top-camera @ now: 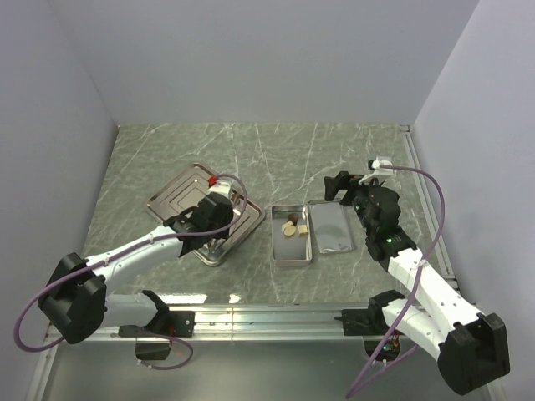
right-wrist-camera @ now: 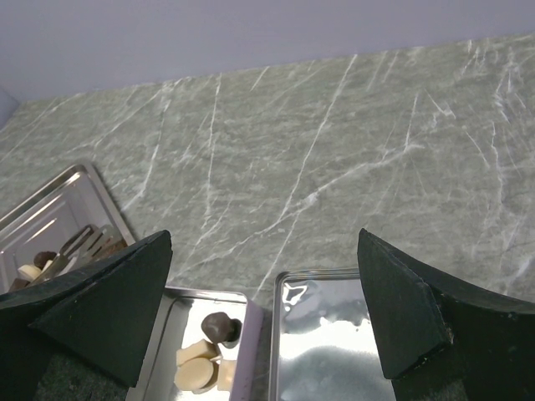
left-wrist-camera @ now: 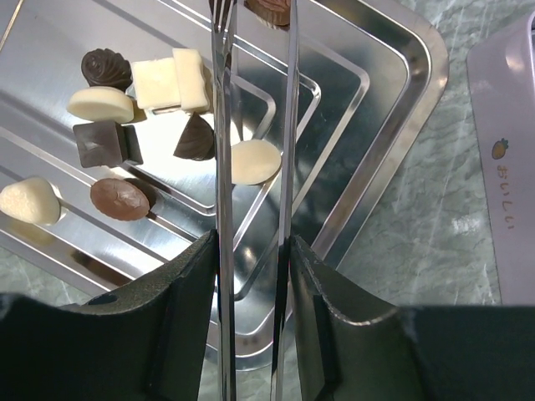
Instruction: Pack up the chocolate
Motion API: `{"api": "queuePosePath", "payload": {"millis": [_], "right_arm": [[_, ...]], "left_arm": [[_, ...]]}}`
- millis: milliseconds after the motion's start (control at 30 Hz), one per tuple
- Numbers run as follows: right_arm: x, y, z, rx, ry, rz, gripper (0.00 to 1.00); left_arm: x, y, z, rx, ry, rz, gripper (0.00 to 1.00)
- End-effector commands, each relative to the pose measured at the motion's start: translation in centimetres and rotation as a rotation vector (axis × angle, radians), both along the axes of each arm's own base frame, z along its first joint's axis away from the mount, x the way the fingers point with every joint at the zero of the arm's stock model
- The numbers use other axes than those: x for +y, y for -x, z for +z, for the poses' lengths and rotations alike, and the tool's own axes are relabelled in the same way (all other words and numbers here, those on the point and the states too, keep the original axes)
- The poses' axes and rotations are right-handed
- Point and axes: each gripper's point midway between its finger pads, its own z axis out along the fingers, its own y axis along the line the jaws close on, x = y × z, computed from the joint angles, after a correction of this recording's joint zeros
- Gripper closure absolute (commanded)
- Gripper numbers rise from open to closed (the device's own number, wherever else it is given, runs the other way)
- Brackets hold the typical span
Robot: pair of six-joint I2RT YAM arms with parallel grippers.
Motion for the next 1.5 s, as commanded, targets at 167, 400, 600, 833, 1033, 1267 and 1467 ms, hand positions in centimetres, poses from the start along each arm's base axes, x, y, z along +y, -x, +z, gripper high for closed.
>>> {"api": "queuePosePath", "payload": {"millis": [167, 400, 600, 833, 1033, 1267, 1467], "right_arm": [[0.0, -0.6, 2.6, -0.058, -0.005, -0.005, 0.02], [0.0, -0.6, 2.5, -0.055, -0.004, -0.004, 0.02], [0.0, -0.6, 2.5, -0.055, -0.004, -0.004, 0.02], [0.0, -0.6, 2.5, -0.054, -0.004, -0.005, 0.02], [0.1, -0.6, 2.5, -0.054, -0.004, -0.001, 0.02], [0.1, -0.6, 2.5, -0.055, -0.004, -0.002, 0.02], [0.0, -0.6, 2.5, -0.055, -0.006, -0.004, 0.02]], "left_arm": [[-1.1, -0.5, 2.1, -0.049, 0.032, -0.002, 0.56], [-1.5, -0.2, 1.8, -0.042, 0.016, -0.018, 0.6], [-1.1, -0.3, 2.2, -0.056, 0.01, 0.004, 0.74], [-1.3, 1.2, 5.0, -0.133, 0.078, -0.001, 0.77], [-3.1, 3.3, 6.9, -0.173, 0.154, -0.085, 0.77], [-7.0, 6.1, 9.1, -0.213, 0.26, -0.299, 0.78], [-9.7, 8.6, 10.5, -0.227, 0.337, -0.47, 0.77]]}}
